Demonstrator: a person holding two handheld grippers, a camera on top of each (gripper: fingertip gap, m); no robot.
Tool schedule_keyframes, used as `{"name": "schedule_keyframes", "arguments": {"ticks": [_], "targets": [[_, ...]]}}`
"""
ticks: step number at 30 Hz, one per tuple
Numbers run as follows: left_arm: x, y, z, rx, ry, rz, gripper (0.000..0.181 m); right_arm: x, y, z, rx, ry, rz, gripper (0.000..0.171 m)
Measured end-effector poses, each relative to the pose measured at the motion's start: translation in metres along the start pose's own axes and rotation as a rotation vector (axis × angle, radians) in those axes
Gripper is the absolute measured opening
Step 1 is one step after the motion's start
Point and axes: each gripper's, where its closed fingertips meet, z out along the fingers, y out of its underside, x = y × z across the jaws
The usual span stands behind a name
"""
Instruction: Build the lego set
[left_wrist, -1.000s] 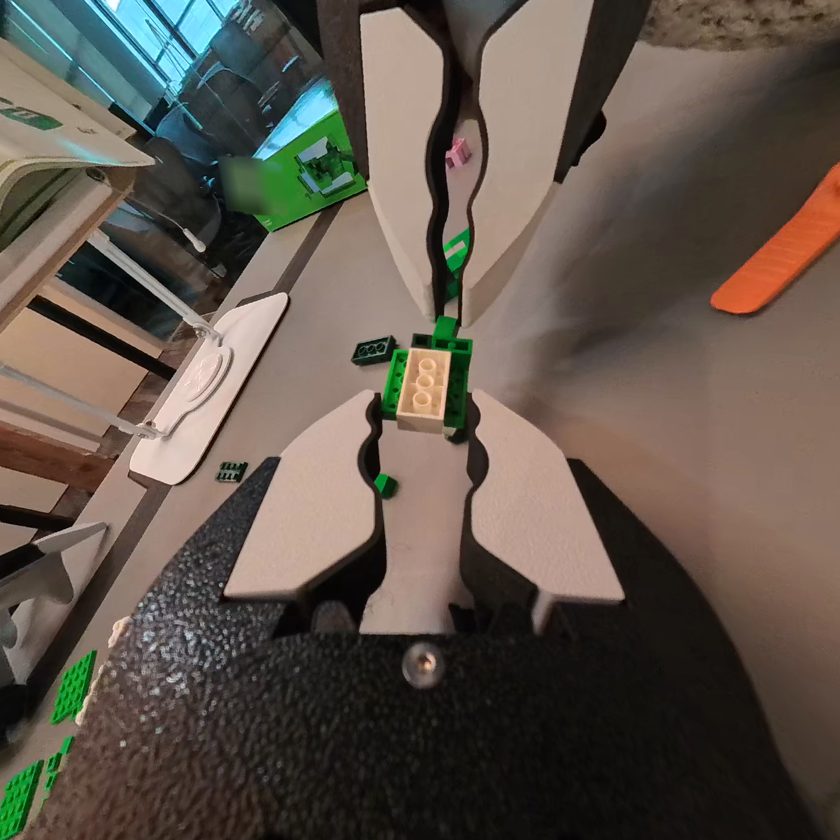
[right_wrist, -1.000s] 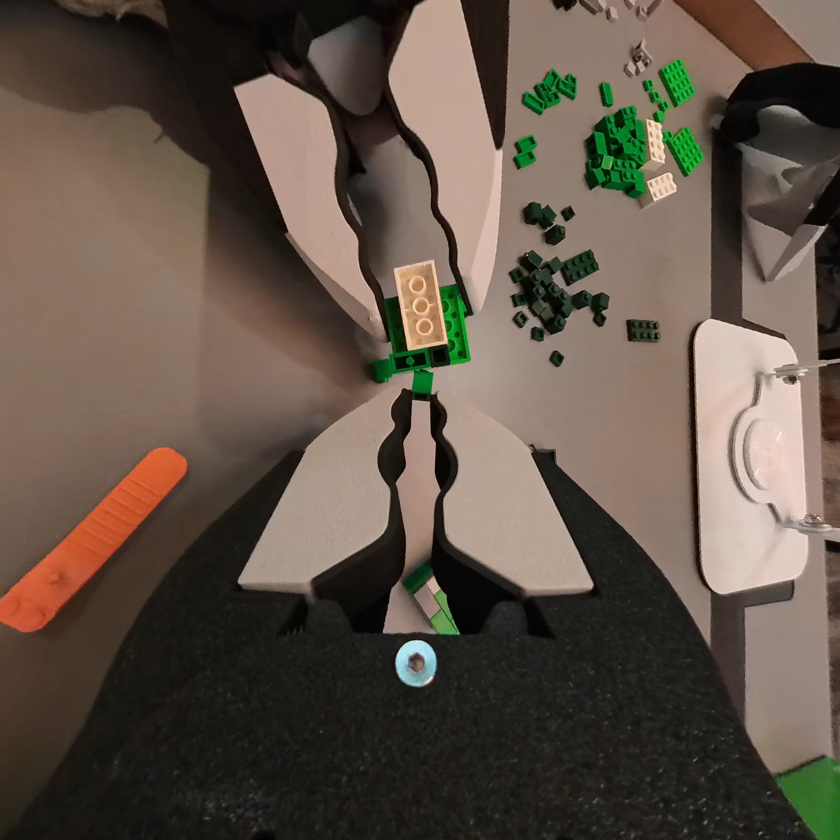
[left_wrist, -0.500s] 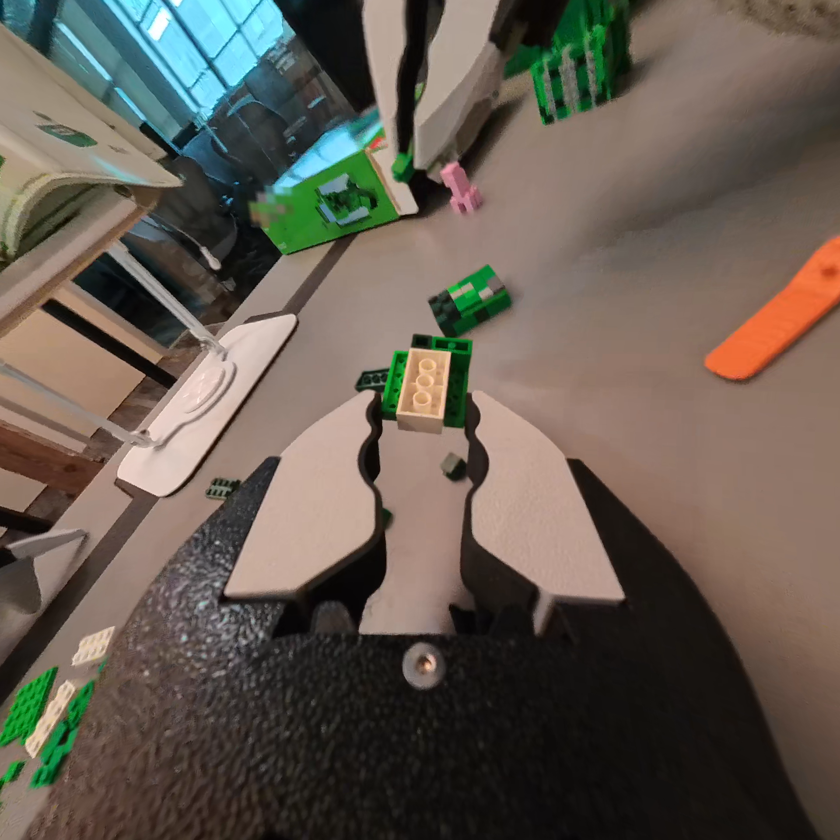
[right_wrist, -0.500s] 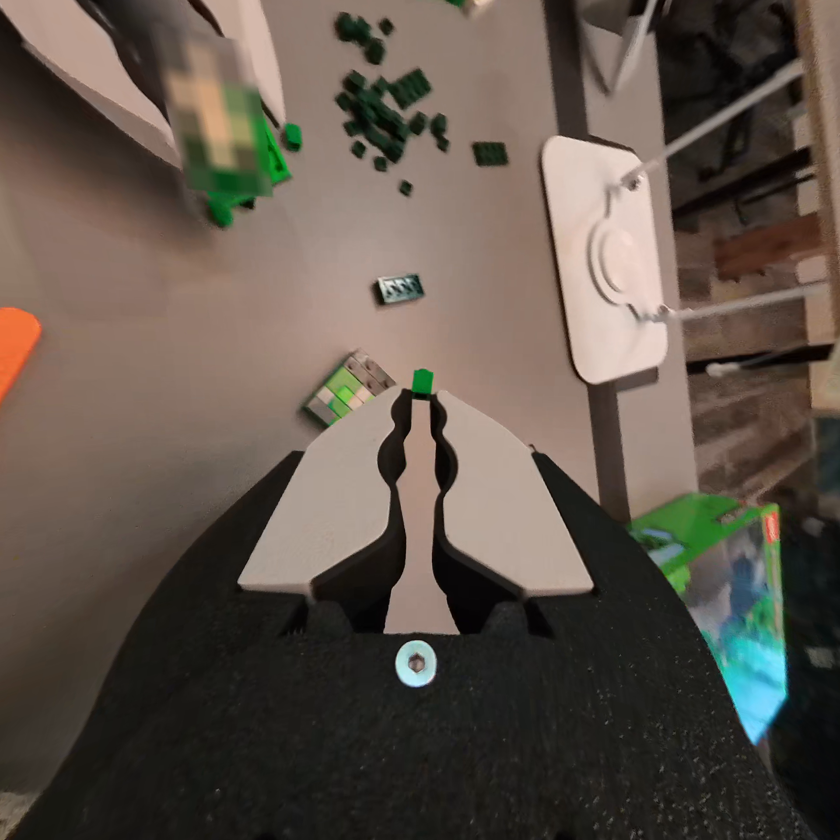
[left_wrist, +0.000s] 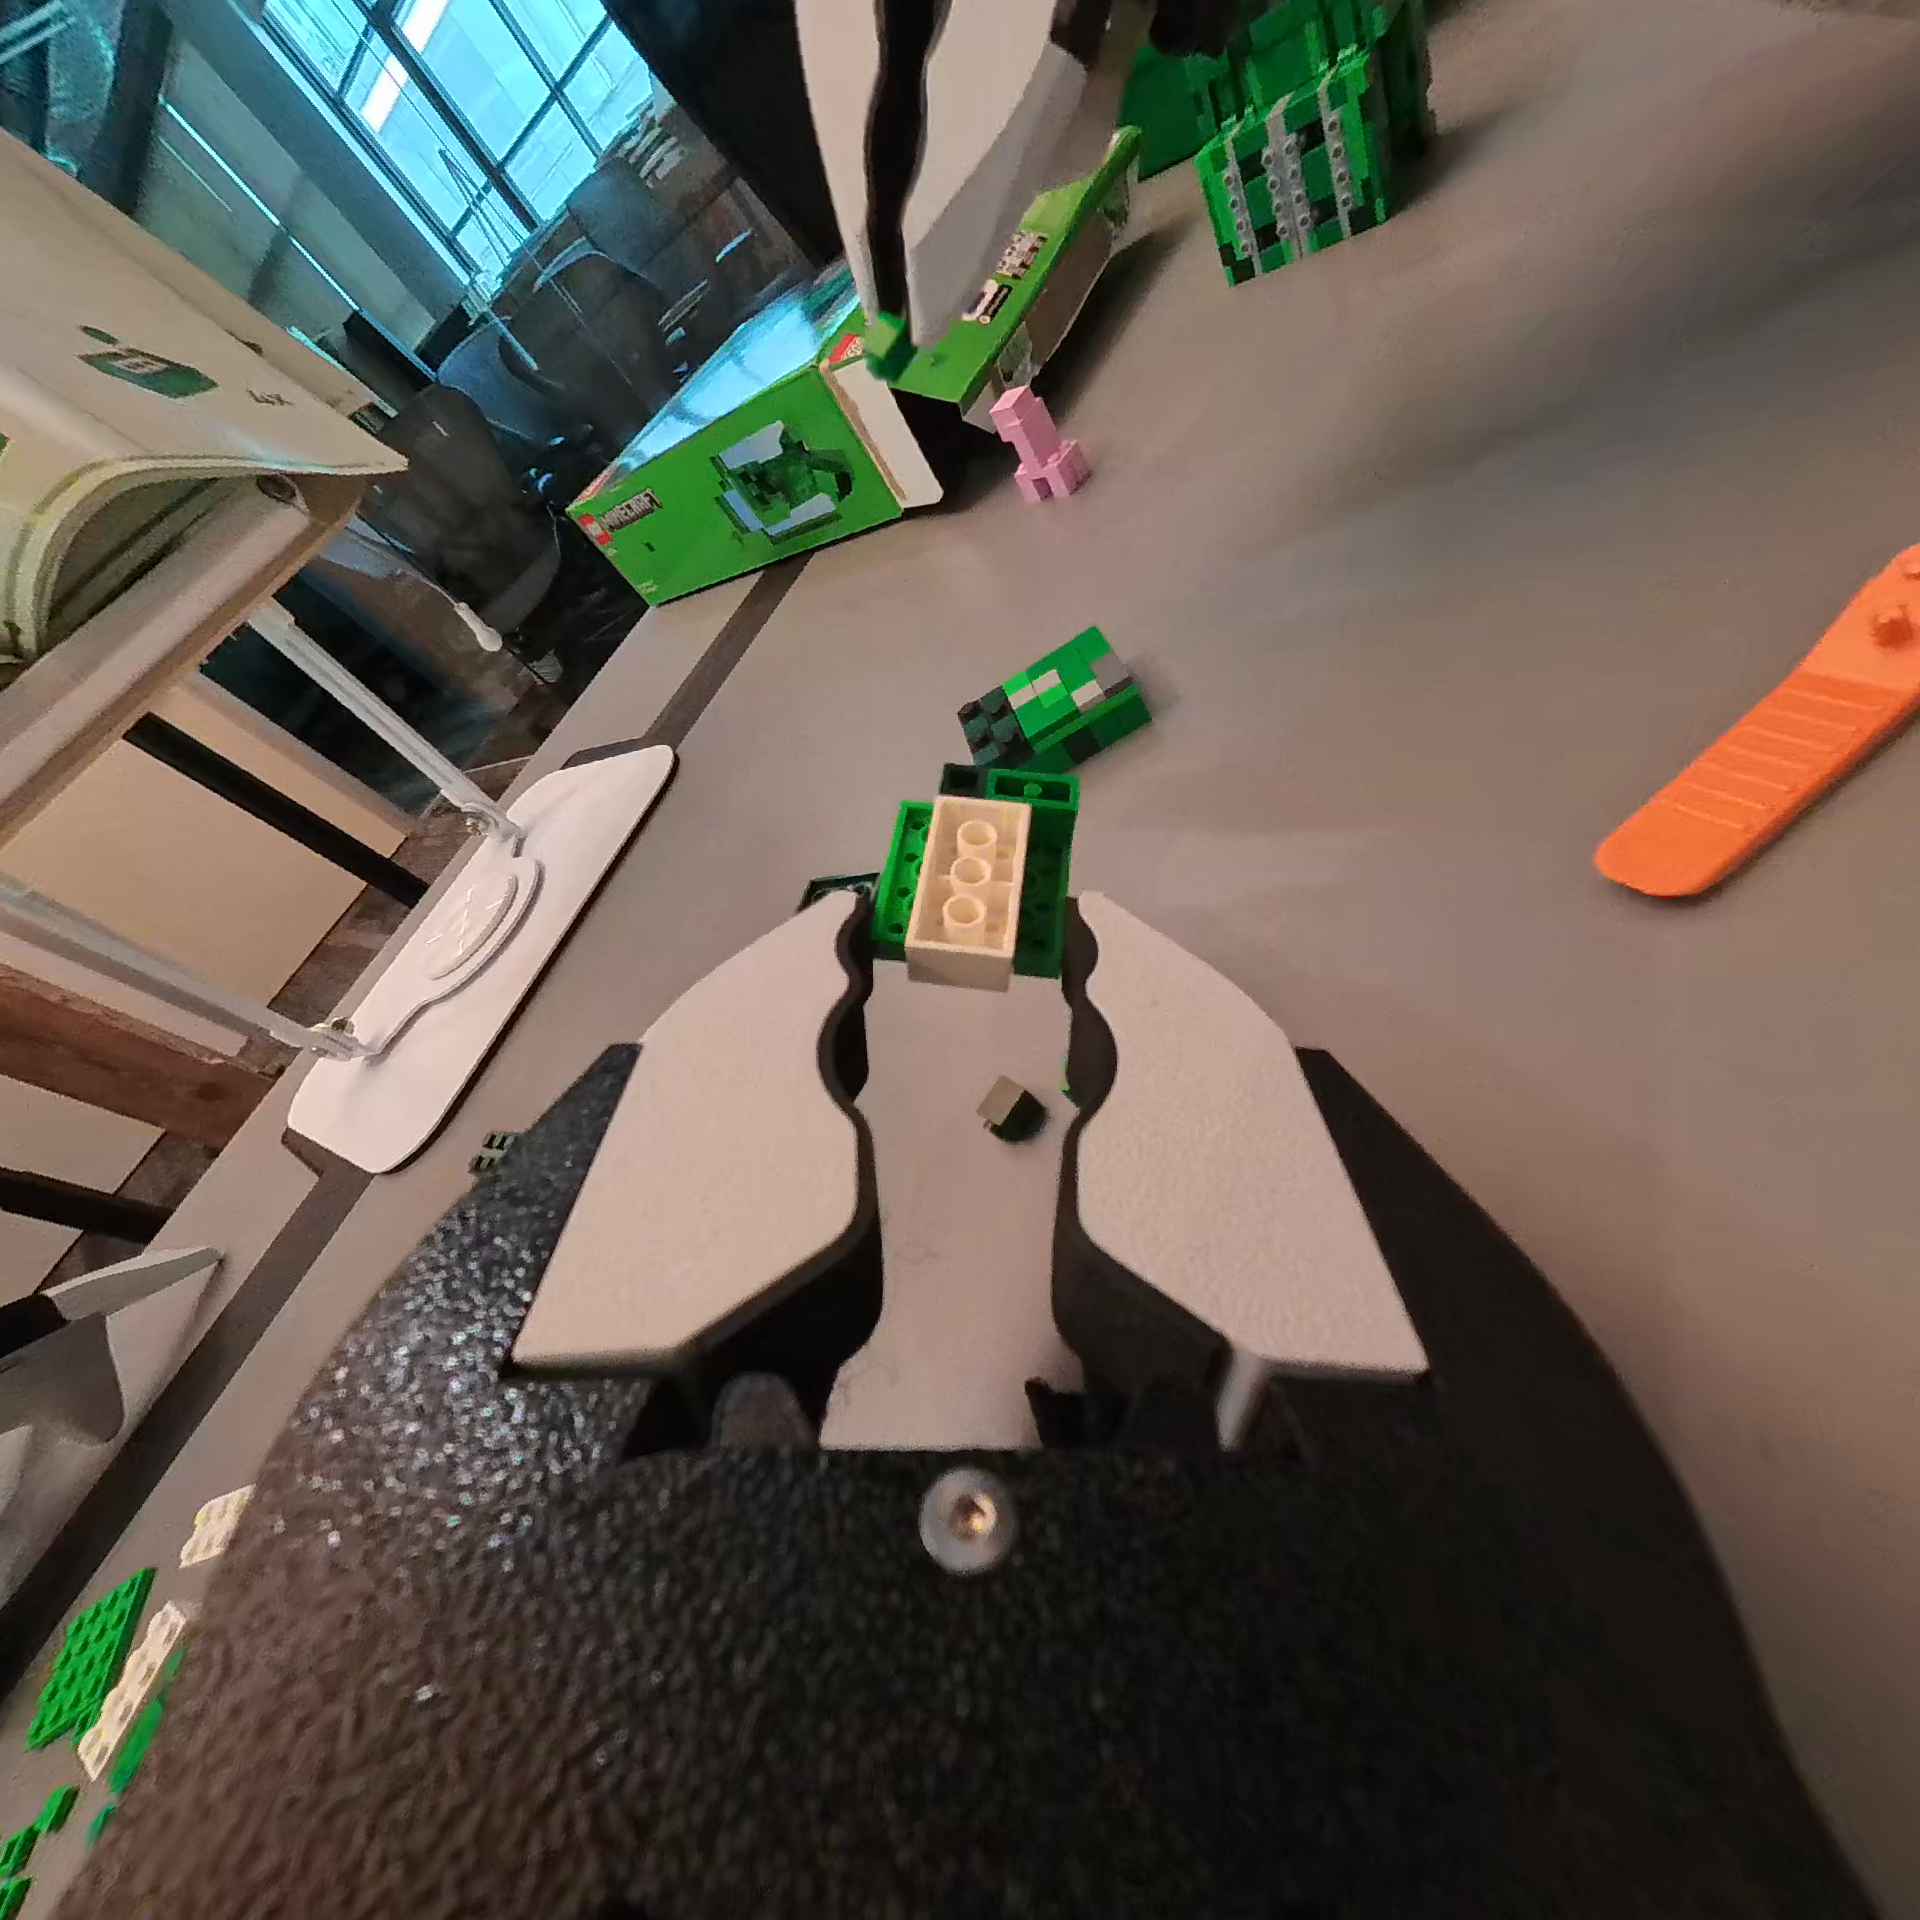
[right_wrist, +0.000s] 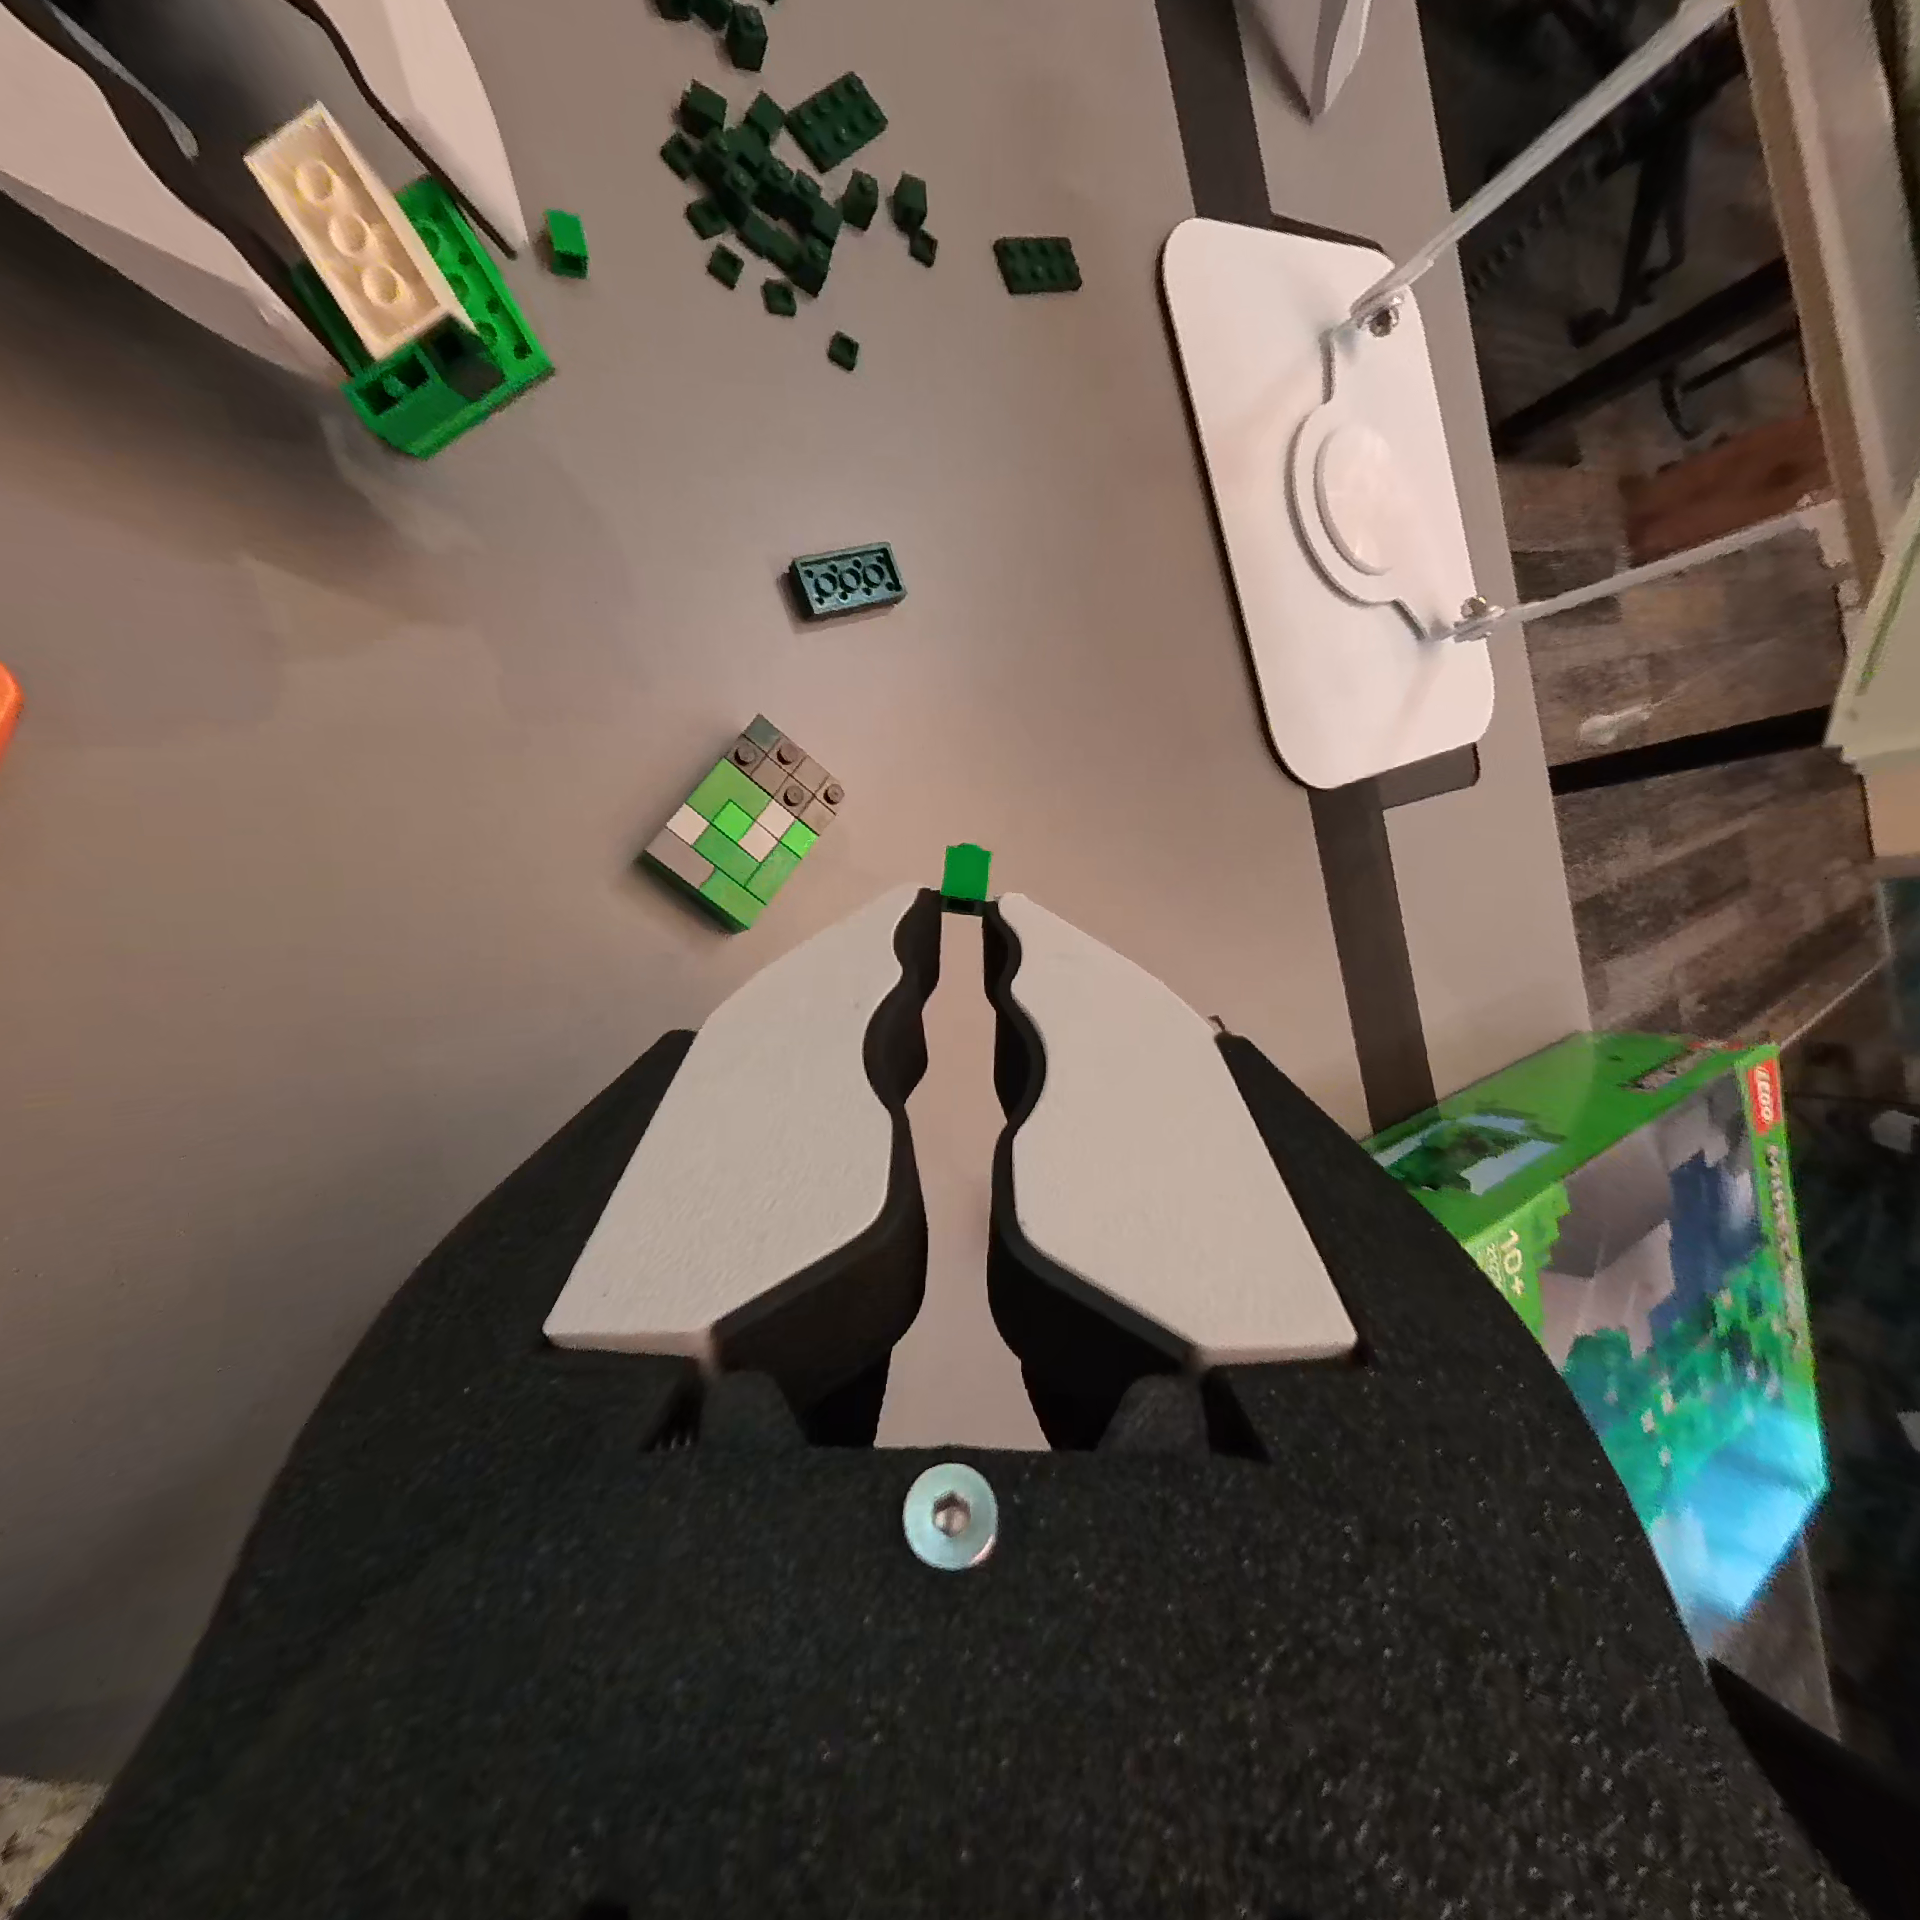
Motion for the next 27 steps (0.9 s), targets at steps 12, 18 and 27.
{"name": "schedule_keyframes", "arguments": {"ticks": [12, 18, 27], "targets": [[0.005, 0.002, 0.002, -0.017, 0.020, 0.020, 0.036, -0.014, -0.015, 0.005, 0.035, -0.049, -0.042, 0.007], [0.006, 0.002, 0.002, -0.020, 0.025, 0.021, 0.035, -0.017, -0.018, 0.006, 0.043, -0.063, -0.051, 0.007], [0.007, 0.003, 0.003, -0.028, 0.024, 0.034, 0.036, -0.023, -0.025, 0.005, 0.071, -0.085, -0.061, 0.007]]}}
